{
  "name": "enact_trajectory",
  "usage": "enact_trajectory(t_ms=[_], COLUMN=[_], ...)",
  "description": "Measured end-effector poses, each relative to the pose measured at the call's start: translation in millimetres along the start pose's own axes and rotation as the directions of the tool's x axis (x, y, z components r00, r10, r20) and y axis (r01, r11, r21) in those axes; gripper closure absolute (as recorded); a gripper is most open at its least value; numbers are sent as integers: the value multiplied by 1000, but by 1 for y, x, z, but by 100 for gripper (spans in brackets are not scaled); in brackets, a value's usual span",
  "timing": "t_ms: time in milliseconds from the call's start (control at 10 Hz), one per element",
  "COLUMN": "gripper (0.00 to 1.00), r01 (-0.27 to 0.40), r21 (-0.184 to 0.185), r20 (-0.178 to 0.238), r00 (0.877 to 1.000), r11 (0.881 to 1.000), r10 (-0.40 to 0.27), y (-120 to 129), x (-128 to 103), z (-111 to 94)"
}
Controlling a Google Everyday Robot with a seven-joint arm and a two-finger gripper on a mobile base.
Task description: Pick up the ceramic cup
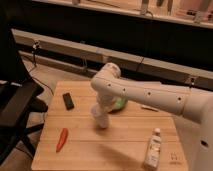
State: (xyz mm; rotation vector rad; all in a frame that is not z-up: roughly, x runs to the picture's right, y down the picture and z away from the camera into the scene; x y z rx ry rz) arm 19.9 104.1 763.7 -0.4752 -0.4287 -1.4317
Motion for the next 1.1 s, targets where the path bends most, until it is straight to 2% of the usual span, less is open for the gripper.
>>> enact_trajectory(t_ms=[300, 1100], gripper=[93, 93], r01=[0, 8], r21=[2, 7], r20=[-2, -4], r00=[1000, 1000], r11=[1000, 1000], r10=[0, -8], y=[0, -4], x=[6, 13], z=[-13, -23])
